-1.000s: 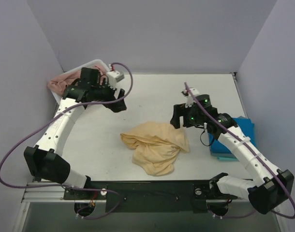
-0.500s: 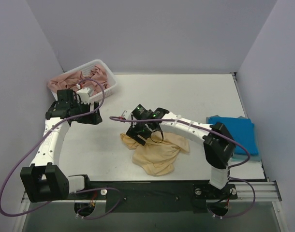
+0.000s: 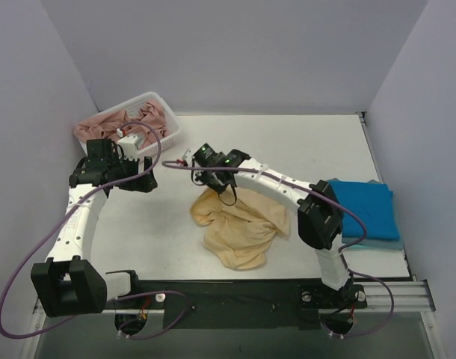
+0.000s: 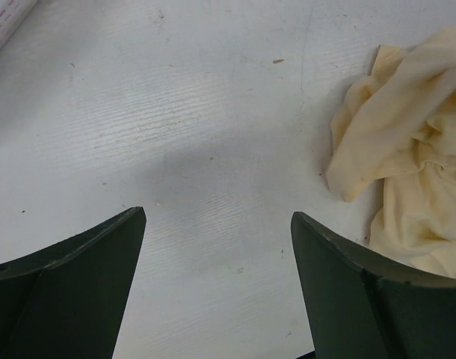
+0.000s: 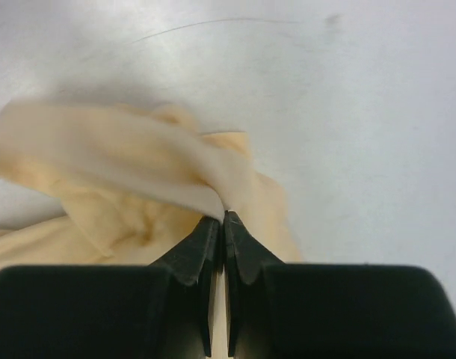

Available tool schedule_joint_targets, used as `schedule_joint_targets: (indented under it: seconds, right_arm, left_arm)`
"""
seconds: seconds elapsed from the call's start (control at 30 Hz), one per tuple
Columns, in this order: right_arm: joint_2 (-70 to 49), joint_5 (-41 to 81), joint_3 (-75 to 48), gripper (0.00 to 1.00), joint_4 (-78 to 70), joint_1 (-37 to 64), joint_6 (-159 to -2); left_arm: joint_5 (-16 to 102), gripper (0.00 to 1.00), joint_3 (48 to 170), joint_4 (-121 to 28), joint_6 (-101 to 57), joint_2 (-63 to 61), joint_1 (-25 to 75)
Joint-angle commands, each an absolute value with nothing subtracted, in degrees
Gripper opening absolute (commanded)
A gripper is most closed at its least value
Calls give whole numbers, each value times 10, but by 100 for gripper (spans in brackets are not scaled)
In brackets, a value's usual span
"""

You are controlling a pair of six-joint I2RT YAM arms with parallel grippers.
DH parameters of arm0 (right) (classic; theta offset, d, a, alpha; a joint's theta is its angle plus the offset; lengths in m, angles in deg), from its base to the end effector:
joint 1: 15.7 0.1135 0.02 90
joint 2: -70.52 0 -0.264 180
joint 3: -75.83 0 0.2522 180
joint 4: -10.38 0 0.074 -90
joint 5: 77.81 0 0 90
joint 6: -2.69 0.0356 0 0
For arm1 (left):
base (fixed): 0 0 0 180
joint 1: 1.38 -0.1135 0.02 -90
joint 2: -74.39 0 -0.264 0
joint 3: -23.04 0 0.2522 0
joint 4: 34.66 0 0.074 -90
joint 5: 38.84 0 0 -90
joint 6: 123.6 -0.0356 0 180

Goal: Fold and stack the t-shirts
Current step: Flatten out the tshirt

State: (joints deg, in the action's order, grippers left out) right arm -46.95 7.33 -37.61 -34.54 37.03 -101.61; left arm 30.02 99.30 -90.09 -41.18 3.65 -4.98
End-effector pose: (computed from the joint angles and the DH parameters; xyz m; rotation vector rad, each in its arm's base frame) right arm 0.2841 0.3684 0.2475 -1.3100 2.0480 0.2021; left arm 0.2533 0.0031 0.3050 0.2456 2.3826 -0.3589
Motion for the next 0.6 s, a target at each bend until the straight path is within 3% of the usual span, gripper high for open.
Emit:
schedule_joint_targets:
  seconds: [0.0, 0.07, 0.1, 0.13, 0.17, 0.27, 0.37, 0.57]
  right_arm:
    - [-378, 6, -435, 0, -345, 257, -974]
    - [-392, 5, -455, 4, -348, 231, -974]
    - [-398, 17, -461, 43, -362, 227, -984]
    - [-405, 19, -473, 63, -380, 232, -1004]
    - [-405, -1, -471, 74, -384, 239, -1008]
    - [-348, 5, -427, 80, -393, 257, -995]
    - [-260, 114, -305, 86, -378, 275, -1005]
    - [-77, 309, -41, 73, -384, 405, -1131]
  left_arm:
    - [298, 89, 1017, -872, -411, 36, -54]
    - [295, 89, 1015, -870, -411, 36, -54]
    - [295, 89, 1015, -868, -411, 36, -54]
    - [295, 89, 1014, -868, -410, 36, -55]
    - [295, 89, 1014, -869, -410, 37, -55]
    - [295, 89, 1012, -874, -412, 42, -54]
    - [293, 89, 1007, -874, -415, 46, -56]
    - [287, 89, 1003, -865, -413, 49, -57]
